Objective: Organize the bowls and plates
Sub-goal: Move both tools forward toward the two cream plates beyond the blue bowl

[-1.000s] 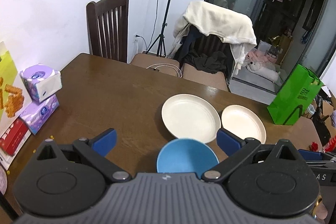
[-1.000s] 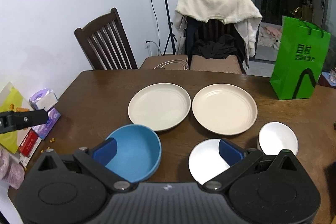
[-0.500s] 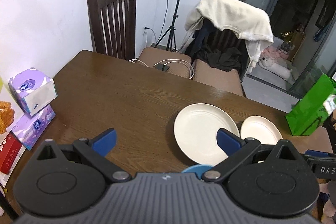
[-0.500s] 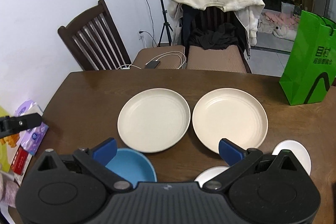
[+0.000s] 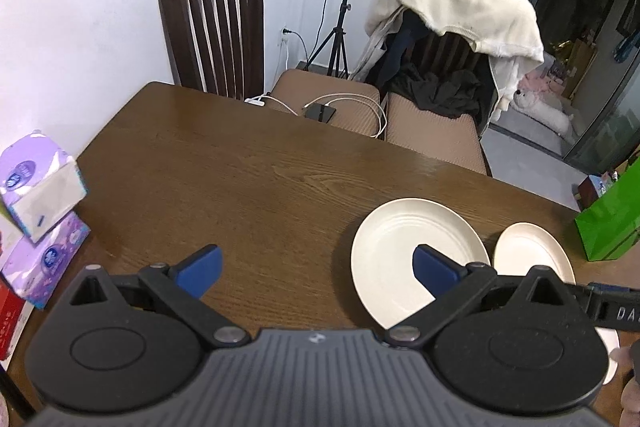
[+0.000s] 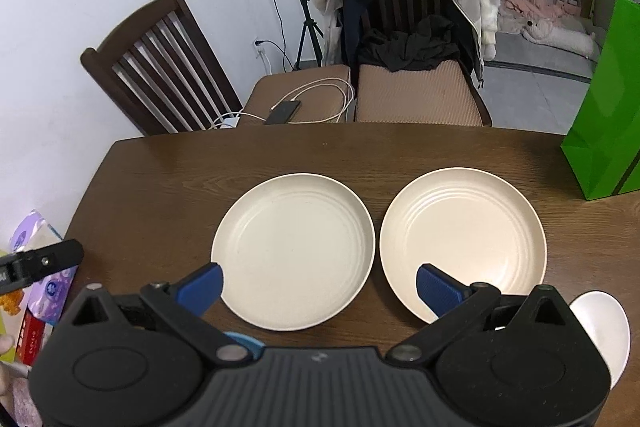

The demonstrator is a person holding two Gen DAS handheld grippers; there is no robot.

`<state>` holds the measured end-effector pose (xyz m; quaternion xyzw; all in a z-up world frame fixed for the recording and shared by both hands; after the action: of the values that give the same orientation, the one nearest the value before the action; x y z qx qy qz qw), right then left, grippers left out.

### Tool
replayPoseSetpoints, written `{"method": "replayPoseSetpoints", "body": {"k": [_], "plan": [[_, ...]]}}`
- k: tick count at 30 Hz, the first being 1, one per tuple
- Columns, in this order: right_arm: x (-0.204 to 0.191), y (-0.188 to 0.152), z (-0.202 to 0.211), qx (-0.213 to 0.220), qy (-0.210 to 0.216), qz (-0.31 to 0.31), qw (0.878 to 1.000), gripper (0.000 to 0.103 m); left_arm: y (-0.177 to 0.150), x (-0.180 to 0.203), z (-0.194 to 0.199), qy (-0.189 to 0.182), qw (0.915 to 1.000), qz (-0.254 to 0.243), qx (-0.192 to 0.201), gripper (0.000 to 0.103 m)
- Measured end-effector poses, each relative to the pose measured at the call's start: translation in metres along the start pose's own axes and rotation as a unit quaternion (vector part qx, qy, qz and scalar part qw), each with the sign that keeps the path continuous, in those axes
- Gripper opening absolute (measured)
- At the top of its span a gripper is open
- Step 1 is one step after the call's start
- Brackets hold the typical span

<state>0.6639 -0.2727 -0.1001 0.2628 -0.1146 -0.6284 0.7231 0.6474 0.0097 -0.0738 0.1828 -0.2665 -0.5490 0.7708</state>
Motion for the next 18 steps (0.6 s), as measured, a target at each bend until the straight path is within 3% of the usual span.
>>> {"method": "replayPoseSetpoints", "body": {"k": [5, 18], "plan": [[0.002, -0.002, -0.023, -0.015, 0.004, -0.009, 1.000, 0.100, 0.007, 0.007, -0.026, -0.003, 0.9999, -0.007, -0.010, 0.103], [0.011, -0.011, -0.075, -0.058, 0.006, -0.037, 0.998, 0.074, 0.012, 0.020, -0.095, -0.003, 0.9985, -0.027, -0.047, 0.103]]}}
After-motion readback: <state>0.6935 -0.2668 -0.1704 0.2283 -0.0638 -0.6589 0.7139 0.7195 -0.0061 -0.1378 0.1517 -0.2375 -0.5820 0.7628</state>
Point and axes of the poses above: each gripper's, at about its wrist camera, not at the fingertips, and z roughly against the way its jaws point, x to its right, y to its top, the point moved 3 cm from there along -z, roughly the way its jaws point, and after that the axes turned 7 degrees about z, right-handed, at the moved point
